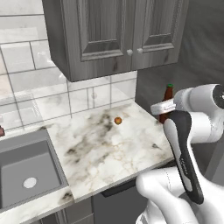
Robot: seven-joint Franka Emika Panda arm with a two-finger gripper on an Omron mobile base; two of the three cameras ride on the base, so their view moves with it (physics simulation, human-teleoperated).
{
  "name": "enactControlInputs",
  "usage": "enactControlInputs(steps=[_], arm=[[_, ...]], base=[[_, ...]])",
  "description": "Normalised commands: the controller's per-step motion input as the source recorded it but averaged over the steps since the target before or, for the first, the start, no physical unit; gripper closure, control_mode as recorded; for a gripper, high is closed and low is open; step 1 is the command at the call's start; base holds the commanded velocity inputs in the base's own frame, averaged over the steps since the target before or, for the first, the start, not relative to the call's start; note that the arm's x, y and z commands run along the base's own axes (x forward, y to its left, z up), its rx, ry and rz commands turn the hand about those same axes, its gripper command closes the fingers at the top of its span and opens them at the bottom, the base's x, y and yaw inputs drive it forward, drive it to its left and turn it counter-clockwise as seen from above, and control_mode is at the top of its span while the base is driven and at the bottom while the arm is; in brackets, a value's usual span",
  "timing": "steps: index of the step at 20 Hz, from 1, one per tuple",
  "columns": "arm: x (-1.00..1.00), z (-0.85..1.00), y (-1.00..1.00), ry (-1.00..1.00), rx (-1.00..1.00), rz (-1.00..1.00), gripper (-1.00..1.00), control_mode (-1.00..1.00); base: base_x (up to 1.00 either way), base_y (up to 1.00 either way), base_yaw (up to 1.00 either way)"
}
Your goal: Place the beer on the top shelf of the fridge to keep it out of children's reach, and place the lemon and apple on lower shelves for easy access.
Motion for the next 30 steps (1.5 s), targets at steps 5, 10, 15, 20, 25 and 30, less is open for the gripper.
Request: enactControlInputs(steps=[5, 10, 15, 20, 25, 30], arm=[[-0.46, 0.52, 0.01, 0.00, -0.13, -0.03, 1.00, -1.00], [-0.48, 0.17, -0.09, 0.00, -0.04, -0.08, 1.00, -1.00], [-0.67, 0.03, -0.22, 0.00, 0.00, -0.05, 1.00, -1.00], [0.00, 0.00, 0.00, 0.00, 0.00, 0.00, 1.00, 1.00], [0.00, 0.00, 0.00, 0.00, 0.00, 0.00, 1.00, 1.00], [0.00, 0.00, 0.00, 0.00, 0.00, 0.00, 1.00, 1.00]], base=[[0.00, 0.00, 0.00], [0.00, 0.00, 0.00], [0.00, 0.00, 0.00], [-0.95, -0.23, -0.04], [-0.83, -0.63, -0.20], [-0.13, -0.75, -0.37]])
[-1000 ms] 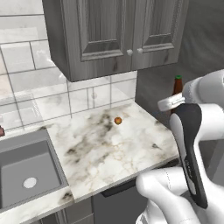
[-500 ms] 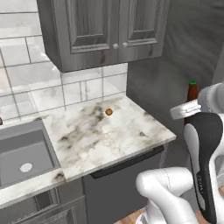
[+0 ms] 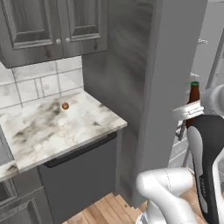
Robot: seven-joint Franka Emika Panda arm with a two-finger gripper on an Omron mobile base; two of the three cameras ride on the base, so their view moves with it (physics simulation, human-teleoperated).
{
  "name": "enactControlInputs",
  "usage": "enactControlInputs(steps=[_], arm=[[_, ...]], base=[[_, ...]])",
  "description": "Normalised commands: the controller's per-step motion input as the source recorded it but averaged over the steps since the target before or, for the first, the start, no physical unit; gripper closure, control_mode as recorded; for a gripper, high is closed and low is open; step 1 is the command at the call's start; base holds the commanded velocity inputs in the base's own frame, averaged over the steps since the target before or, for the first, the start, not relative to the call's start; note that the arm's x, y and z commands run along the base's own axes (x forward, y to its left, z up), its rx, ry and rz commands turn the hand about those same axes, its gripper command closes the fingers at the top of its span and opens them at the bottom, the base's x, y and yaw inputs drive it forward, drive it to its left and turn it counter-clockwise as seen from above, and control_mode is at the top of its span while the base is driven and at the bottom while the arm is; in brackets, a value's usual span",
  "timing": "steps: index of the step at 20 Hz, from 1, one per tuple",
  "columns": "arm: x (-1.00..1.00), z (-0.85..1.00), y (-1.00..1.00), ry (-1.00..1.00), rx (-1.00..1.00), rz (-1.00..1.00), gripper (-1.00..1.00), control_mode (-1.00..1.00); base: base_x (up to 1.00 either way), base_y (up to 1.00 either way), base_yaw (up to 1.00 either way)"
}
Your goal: Place the beer on the top shelf of the fridge to keep it out of children's reach, and place the lemon and apple on lower shelves for easy access.
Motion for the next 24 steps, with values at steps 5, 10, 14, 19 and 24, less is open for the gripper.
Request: enactControlInputs(steps=[5, 10, 14, 19, 24], arm=[[0.00, 0.00, 0.00, 0.00, 0.00, 0.00, 1.00, 1.00], [0.00, 0.00, 0.00, 0.00, 0.00, 0.00, 1.00, 1.00], [0.00, 0.00, 0.00, 0.00, 0.00, 0.00, 1.00, 1.00], [0.00, 0.00, 0.00, 0.00, 0.00, 0.00, 1.00, 1.00], [0.00, 0.00, 0.00, 0.00, 0.00, 0.00, 1.00, 1.00]], base=[[0.15, -0.77, -0.30], [0.43, -0.74, -0.15], [0.57, -0.67, -0.06], [0.62, -0.54, 0.00], [0.70, -0.31, 0.09]])
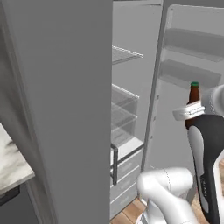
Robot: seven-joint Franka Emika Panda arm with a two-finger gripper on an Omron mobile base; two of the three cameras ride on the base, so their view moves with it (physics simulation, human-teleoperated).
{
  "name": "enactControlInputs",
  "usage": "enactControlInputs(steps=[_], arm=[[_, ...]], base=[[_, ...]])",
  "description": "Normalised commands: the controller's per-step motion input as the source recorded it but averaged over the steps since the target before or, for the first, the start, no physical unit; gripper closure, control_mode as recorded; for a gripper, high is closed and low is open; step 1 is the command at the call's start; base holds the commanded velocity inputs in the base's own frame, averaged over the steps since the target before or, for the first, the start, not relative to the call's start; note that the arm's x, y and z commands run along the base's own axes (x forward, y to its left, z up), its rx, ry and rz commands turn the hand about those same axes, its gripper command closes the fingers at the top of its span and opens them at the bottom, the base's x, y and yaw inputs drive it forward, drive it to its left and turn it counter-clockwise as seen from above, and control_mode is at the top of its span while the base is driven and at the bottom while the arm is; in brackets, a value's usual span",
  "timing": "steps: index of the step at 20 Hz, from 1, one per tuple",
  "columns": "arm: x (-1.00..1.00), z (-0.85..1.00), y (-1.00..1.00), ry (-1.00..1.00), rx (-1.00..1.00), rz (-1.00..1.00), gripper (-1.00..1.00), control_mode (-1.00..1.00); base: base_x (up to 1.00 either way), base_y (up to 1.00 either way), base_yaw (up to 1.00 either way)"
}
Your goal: Place the beer on the top shelf of the fridge to keep it out of children's reach, and place the lemon and apple on lower shelves for easy access.
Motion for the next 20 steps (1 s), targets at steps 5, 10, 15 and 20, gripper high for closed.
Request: enactControlInputs(steps=[5, 10, 15, 20], arm=[[0.00, 0.00, 0.00, 0.00, 0.00, 0.00, 1.00, 1.00], [0.00, 0.00, 0.00, 0.00, 0.00, 0.00, 1.00, 1.00], [0.00, 0.00, 0.00, 0.00, 0.00, 0.00, 1.00, 1.00], [0.00, 0.00, 0.00, 0.00, 0.00, 0.00, 1.00, 1.00]], base=[[0.64, -0.04, 0.23], [0.57, -0.08, 0.28], [0.50, -0.26, 0.29], [0.47, -0.24, 0.29]])
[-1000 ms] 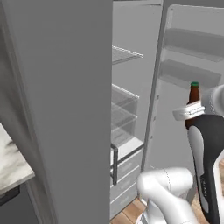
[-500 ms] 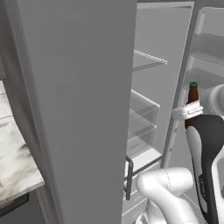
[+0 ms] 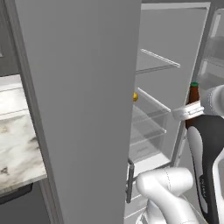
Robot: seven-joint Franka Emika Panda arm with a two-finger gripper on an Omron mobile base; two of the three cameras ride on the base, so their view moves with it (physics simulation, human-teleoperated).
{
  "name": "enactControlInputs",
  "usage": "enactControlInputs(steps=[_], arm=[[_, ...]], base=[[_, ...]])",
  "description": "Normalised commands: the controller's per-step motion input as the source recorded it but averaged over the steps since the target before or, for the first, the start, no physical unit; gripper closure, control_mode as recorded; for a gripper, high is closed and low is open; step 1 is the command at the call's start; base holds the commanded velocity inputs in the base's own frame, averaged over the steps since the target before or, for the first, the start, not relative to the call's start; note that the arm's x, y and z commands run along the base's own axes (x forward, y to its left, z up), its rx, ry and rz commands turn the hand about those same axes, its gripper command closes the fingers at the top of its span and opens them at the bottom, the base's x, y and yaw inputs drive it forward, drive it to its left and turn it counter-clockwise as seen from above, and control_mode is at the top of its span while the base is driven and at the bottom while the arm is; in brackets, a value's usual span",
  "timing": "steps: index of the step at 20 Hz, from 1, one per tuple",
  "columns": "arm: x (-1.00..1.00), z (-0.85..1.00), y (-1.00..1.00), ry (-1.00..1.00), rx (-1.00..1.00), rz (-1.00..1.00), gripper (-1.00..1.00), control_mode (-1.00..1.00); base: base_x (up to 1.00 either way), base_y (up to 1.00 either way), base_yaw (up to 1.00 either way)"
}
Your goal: Place the beer on the top shelf of the fridge to keep it out of children's reach, and place the lemon and apple on lower shelves for easy access.
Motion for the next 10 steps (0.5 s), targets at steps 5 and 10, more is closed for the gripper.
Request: enactControlInputs(steps=[5, 10], arm=[[0.00, 0.00, 0.00, 0.00, 0.00, 0.00, 1.00, 1.00], [0.00, 0.00, 0.00, 0.00, 0.00, 0.00, 1.00, 1.00]], base=[[0.45, -0.26, 0.29], [0.40, -0.29, 0.29]])
